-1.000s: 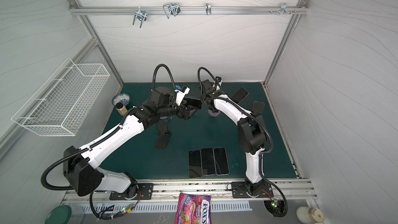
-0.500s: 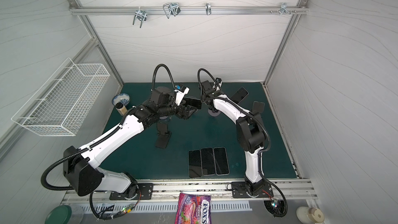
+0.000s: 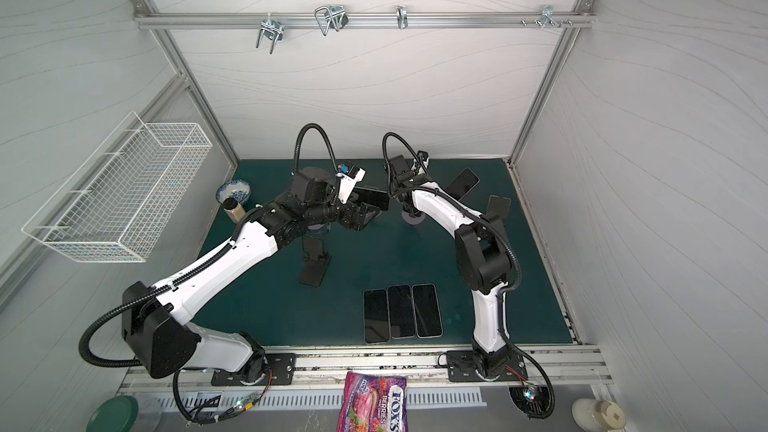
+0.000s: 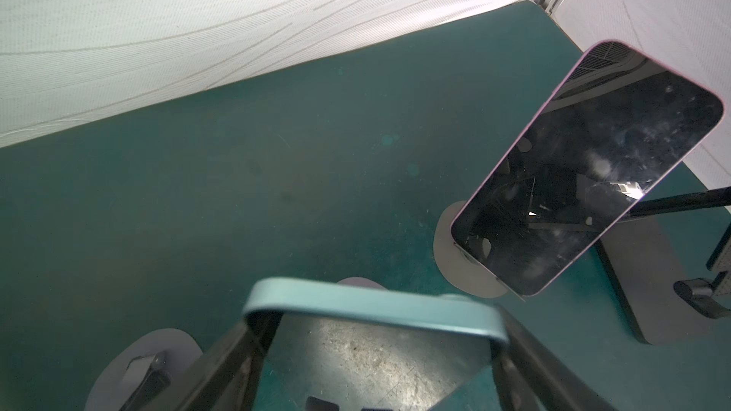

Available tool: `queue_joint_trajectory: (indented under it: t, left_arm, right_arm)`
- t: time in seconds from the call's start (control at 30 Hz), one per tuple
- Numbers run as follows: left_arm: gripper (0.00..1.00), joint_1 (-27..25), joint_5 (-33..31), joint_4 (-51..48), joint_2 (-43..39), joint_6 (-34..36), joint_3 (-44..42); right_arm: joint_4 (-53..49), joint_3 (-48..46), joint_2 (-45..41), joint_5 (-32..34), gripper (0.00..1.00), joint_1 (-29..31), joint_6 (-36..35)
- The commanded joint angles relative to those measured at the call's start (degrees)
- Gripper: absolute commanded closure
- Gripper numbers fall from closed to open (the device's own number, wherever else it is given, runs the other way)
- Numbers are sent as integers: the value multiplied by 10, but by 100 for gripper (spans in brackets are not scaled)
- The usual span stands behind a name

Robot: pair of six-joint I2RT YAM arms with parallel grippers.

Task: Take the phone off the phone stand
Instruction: 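Close the right gripper on the teal phone standing on a lilac stand, then lift the teal phone up off the lilac stand with the right gripper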

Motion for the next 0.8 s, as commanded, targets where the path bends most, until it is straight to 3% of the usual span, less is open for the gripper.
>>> queue_joint_trajectory:
  t: [0.0, 0.77]
  left_arm:
    - [10, -2, -6, 1, -10, 11, 26]
    - [10, -2, -9, -1, -4, 9, 26]
  right_arm:
    - [3, 16, 14, 1, 14, -4, 12]
    - [32, -3, 11, -16, 20, -12, -1]
